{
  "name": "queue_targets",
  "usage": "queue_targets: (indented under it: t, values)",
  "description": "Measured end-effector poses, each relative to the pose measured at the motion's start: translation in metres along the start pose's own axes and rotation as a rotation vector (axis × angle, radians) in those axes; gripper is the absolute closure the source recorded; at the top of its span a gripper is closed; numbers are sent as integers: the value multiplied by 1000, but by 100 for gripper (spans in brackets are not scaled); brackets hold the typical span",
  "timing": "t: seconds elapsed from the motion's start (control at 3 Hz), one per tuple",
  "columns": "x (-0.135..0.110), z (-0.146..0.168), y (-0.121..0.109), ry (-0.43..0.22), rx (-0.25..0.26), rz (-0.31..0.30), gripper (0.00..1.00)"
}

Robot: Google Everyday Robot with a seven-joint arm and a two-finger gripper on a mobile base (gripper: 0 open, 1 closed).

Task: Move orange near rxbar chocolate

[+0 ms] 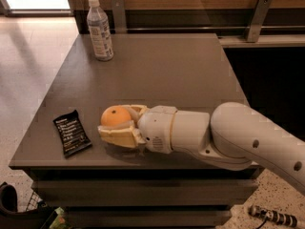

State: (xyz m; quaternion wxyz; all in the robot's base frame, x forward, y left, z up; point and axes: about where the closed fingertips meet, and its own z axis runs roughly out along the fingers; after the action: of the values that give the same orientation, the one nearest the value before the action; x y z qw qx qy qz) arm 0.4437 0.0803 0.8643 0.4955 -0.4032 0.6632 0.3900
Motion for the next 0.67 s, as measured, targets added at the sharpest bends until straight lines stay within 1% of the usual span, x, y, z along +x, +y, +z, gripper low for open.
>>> queue_targets:
  t: [0.33, 0.67]
  values:
    - [9, 19, 14, 24, -45, -20, 100]
    - [27, 38, 14, 71, -55, -47, 100]
